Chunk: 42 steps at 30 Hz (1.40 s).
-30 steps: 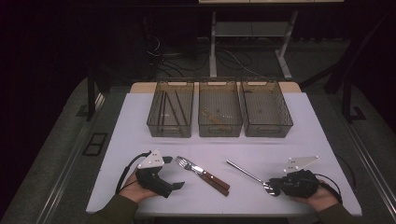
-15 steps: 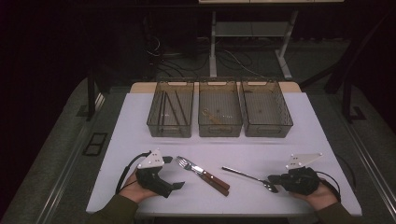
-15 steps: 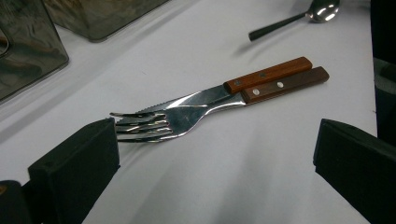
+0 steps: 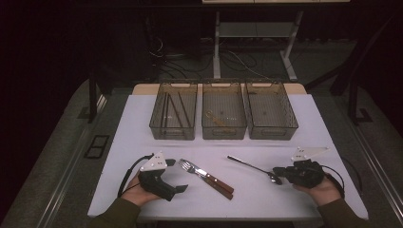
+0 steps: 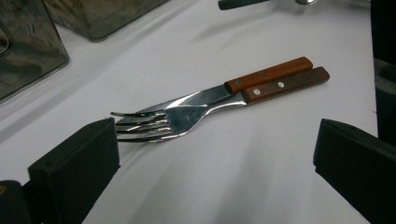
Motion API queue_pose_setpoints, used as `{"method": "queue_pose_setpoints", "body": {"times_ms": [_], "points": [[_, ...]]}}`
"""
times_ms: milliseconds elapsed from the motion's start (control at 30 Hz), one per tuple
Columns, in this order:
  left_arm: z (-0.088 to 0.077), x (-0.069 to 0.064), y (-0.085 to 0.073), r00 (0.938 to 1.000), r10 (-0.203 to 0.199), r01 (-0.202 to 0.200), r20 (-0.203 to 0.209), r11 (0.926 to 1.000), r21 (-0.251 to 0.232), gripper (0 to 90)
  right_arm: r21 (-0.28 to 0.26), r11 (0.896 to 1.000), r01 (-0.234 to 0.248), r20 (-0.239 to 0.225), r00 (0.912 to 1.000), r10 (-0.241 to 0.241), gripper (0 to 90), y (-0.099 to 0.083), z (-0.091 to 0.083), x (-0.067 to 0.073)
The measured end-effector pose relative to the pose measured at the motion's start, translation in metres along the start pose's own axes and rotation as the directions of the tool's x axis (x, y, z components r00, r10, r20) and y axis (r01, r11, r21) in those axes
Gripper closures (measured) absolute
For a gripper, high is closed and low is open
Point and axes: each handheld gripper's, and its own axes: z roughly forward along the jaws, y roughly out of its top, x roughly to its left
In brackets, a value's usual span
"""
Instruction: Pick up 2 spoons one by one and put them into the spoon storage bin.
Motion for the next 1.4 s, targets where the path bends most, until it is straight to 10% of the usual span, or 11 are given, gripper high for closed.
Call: {"method": "queue_pose_setpoints", "body": {"times_ms": [1400], "points": [[0.001, 0.000, 0.000, 1.0000, 0.006, -0.006, 0.002, 0.9999, 0.009, 0.0, -0.158, 0.985, -0.066, 0.108, 0.9907, 0.084, 89.4, 0.073, -0.008, -0.034]]}}
